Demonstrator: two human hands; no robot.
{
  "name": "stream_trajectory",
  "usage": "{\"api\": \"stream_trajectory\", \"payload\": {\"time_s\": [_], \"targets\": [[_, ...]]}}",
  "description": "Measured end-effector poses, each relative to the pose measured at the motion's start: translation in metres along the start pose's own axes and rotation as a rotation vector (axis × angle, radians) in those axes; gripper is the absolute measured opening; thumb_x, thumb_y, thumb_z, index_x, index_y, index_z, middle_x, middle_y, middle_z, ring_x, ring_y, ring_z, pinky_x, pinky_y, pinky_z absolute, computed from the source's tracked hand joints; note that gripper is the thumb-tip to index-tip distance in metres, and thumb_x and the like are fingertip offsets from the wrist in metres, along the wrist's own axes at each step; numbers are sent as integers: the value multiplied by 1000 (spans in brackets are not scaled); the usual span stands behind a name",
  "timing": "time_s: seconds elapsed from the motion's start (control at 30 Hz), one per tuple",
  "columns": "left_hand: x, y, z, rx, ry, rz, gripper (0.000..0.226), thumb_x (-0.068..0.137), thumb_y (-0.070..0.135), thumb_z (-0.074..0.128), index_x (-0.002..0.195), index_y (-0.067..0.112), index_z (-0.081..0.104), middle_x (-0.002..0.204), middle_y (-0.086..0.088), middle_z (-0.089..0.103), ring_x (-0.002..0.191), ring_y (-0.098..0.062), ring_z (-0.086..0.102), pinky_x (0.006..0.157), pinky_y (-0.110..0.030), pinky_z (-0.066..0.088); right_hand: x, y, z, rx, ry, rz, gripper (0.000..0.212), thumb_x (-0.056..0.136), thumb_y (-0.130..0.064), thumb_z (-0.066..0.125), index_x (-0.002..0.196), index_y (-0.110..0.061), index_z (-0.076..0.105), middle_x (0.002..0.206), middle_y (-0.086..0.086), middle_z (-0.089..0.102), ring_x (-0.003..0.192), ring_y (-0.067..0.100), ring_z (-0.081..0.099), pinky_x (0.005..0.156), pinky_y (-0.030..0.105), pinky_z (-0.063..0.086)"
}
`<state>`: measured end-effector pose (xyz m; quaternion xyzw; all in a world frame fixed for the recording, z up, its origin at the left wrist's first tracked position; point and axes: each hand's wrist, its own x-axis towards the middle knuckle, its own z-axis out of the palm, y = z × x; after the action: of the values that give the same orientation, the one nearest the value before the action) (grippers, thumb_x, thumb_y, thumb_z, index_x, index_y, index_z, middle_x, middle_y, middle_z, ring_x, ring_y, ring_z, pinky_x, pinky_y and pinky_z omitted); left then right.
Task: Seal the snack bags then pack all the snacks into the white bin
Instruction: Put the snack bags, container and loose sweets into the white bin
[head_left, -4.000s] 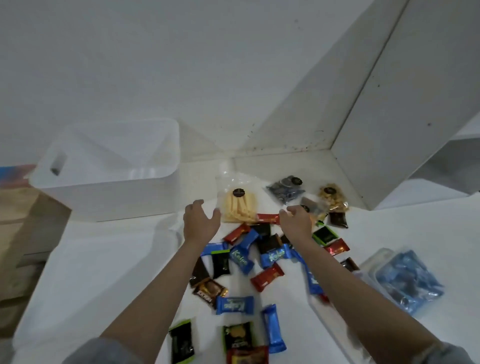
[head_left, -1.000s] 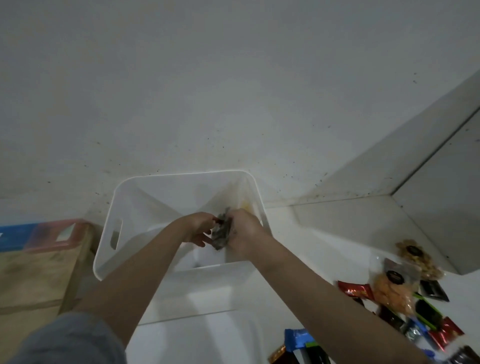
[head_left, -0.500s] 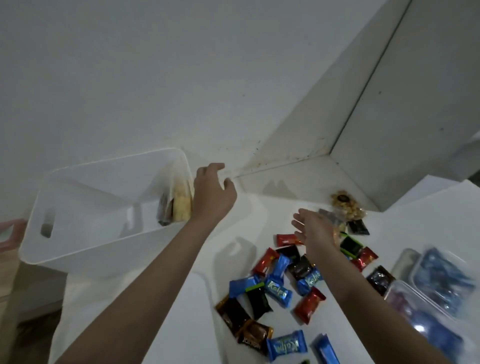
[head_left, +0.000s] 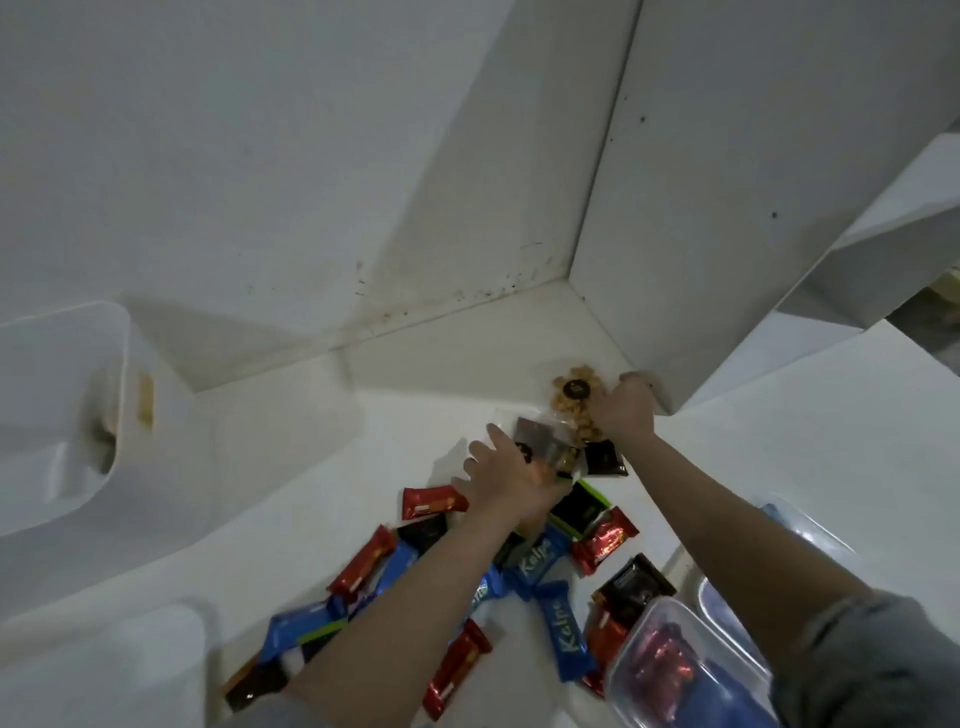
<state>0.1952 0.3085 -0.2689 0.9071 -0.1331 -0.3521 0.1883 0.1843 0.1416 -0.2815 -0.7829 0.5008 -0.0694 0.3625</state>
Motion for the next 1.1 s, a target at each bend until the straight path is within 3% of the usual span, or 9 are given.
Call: {"api": "stream_trajectory", "payload": {"time_s": [0.1, 0.3, 0.37, 0.5, 0.6, 0.7, 0.8, 0.97, 1.1], "targets": [[16, 14, 20, 78, 24, -64, 131, 63, 59, 75, 149, 13, -14, 152, -20, 13, 137, -38, 22, 111, -54, 23, 20, -1, -1, -102, -126, -2, 36, 88, -23, 57, 110, 5, 49, 106, 19, 61, 102, 35, 59, 72, 32, 44], [19, 14, 15, -70, 149, -34, 114, 63, 33, 80, 146, 15, 3, 136, -16, 27, 122, -34, 37, 97, -41, 39, 27, -11, -15, -65, -251, -7, 13, 79, -7, 59, 77, -7, 45, 75, 8, 49, 68, 21, 50, 45, 22, 32], [12, 5, 0, -223, 199, 50, 106, 71, 25, 73, 148, 13, 0, 135, -15, 26, 121, -33, 39, 92, -33, 43, 20, -21, -21, 1, -281, -32, 11, 76, -5, 57, 71, -9, 49, 69, 7, 45, 64, 20, 47, 48, 23, 30], [-14, -18, -64, -508, 359, 82, 95, 81, 20, 65, 150, 13, 0, 138, -8, 27, 94, -12, 48, 65, -14, 46, -19, -65, -33, 329, -349, 44, 14, 80, -8, 65, 89, -8, 54, 79, 7, 55, 71, 20, 56, 52, 24, 43], [-41, -38, -134, -698, 533, 128, 94, 81, 19, 69, 150, 17, 6, 132, -4, 45, 111, -17, 51, 86, -24, 39, -67, -115, -33, 561, -505, 46, 22, 79, -2, 66, 96, -6, 53, 90, 12, 61, 75, 22, 63, 56, 30, 51], [-79, -68, -205, -816, 676, 189, 89, 82, 14, 68, 149, 13, 9, 92, 16, 48, 87, -3, 53, 86, -25, 39, -120, -171, -20, 638, -631, -57, 61, 74, -2, 71, 125, -14, 40, 109, 15, 62, 82, 24, 64, 61, 35, 53], [-111, -123, -268, -919, 775, 229, 87, 80, 16, 72, 147, 14, 16, 96, 17, 46, 89, -5, 53, 96, -36, 47, -184, -230, 2, 696, -681, -157, 55, 79, -15, 71, 125, -24, 41, 108, 10, 64, 68, 18, 62, 56, 30, 50], [-135, -249, -335, -804, 728, 214, 86, 68, 21, 83, 137, 19, 32, 112, 5, 53, 108, -19, 56, 97, -49, 48, -274, -307, 67, 707, -617, -250, 34, 80, -35, 69, 110, -28, 54, 106, 1, 63, 76, 19, 64, 60, 34, 56], [-125, -342, -361, -533, 585, 112, 85, 70, 25, 82, 138, 23, 32, 127, -11, 47, 118, -27, 48, 93, -43, 47, -326, -342, 133, 603, -572, -292, 27, 73, -39, 71, 92, -27, 55, 103, 4, 66, 77, 21, 67, 75, 45, 60]]}}
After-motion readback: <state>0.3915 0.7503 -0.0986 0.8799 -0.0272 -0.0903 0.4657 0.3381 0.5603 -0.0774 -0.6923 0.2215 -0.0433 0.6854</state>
